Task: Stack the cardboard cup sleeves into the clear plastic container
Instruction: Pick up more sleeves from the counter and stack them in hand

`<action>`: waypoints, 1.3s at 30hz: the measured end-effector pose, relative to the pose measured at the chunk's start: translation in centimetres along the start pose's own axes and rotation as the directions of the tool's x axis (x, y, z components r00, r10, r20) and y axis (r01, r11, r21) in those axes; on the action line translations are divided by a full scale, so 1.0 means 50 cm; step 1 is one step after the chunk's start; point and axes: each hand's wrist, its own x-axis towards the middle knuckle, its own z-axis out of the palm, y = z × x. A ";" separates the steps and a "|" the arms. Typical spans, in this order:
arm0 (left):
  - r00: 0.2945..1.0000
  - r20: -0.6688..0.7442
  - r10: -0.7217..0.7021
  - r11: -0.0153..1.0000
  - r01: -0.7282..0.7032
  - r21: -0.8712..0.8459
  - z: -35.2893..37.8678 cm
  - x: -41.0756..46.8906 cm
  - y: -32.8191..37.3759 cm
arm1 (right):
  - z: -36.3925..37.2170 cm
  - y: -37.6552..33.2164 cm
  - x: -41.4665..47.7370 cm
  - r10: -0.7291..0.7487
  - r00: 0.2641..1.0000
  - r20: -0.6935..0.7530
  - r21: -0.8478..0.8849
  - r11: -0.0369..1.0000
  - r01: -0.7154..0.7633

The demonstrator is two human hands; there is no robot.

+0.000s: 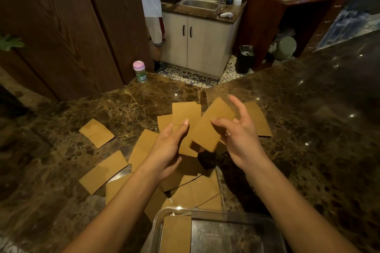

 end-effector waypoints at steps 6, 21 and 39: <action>1.000 -0.012 0.016 0.999 -0.016 -0.046 0.003 0.001 -0.003 | 0.009 -0.003 -0.003 0.037 0.995 -0.090 0.025 0.999 -0.035; 0.999 0.004 0.048 0.997 -0.049 0.063 0.000 0.014 -0.019 | 0.010 0.062 -0.014 -0.084 0.994 0.068 -0.634 0.765 0.108; 0.998 0.038 -0.039 0.959 0.049 -0.279 -0.069 0.059 -0.027 | -0.108 0.092 0.168 0.088 0.991 -0.103 -0.981 0.155 -0.116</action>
